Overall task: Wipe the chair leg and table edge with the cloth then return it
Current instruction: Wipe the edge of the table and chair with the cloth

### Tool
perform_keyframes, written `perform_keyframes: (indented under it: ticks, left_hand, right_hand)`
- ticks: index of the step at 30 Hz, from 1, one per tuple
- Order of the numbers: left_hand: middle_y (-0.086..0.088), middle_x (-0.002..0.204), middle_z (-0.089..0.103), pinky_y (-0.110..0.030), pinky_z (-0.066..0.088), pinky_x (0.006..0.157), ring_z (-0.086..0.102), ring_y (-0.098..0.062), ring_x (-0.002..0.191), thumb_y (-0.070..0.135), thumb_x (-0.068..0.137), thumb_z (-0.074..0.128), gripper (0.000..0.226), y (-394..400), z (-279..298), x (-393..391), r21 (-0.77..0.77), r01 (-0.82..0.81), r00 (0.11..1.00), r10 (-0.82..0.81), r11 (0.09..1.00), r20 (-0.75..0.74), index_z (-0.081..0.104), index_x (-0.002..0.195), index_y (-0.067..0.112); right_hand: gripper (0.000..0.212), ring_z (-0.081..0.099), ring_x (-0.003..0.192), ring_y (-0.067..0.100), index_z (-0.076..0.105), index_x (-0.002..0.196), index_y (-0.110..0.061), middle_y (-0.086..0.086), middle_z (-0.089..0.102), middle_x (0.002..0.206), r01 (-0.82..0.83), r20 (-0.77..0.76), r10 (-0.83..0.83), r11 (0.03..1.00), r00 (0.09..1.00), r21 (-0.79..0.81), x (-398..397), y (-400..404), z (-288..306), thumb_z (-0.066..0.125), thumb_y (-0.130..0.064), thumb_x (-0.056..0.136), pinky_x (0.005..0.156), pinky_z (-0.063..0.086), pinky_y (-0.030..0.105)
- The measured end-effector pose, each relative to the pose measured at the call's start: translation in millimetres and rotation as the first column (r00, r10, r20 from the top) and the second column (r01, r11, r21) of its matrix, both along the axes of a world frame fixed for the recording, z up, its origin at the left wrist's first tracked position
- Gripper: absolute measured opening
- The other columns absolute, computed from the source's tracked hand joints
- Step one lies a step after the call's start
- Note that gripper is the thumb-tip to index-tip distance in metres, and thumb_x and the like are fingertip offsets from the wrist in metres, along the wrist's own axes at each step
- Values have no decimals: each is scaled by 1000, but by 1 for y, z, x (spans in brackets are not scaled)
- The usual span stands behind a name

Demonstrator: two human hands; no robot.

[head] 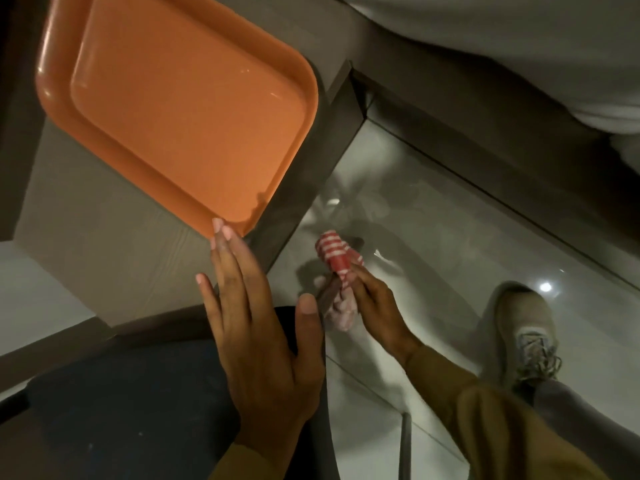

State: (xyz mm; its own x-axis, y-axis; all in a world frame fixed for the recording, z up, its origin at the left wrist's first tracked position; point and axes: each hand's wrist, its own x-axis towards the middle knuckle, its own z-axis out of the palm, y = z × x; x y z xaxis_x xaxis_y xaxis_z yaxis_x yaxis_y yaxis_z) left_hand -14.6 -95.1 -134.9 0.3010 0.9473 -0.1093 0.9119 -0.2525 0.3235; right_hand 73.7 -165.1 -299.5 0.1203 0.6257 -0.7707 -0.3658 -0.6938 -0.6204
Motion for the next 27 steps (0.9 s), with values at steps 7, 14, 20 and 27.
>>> perform_keyframes:
  ticks: [7, 14, 20, 27]
  left_hand:
    - [-5, 185, 13, -47, 1, 142, 11, -19, 173, 61, 112, 13, 81, 0, 1, 0, 14, 5, 1000, -5, 1000, -15, 11, 174, 9]
    - [-4, 184, 16, -44, 1, 142, 12, -17, 172, 64, 111, 14, 82, 1, 5, 3, -13, -6, 1000, 6, 1000, -20, 12, 174, 11]
    - [-1, 184, 17, -39, 0, 142, 14, -14, 172, 61, 112, 14, 76, -1, 2, 1, 1, 10, 1000, -10, 1000, 3, 11, 174, 17]
    - [-6, 183, 20, -51, 5, 141, 15, -18, 172, 53, 113, 21, 75, 1, 8, 4, -50, -21, 999, 23, 999, 39, 17, 173, 9]
  right_hand:
    - [39, 63, 138, 33, 65, 144, -9, 17, 67, 146, 117, -119, -133, 984, 984, -133, 10, 19, -3, 48, -28, 114, 125, 43, 52]
    - [43, 48, 153, 5, 57, 153, -32, -16, 57, 160, 14, -147, 29, 958, 989, 286, -8, -13, 75, 45, -41, 113, 125, 38, 21]
    - [36, 62, 140, 42, 61, 142, 7, 28, 66, 145, 96, -91, -106, 990, 990, -105, 1, 8, -6, 45, -7, 114, 124, 42, 57]
    - [32, 68, 133, 37, 72, 135, -7, 18, 73, 138, 35, -61, -41, 994, 997, -103, 14, 23, 32, 51, -20, 113, 107, 55, 34]
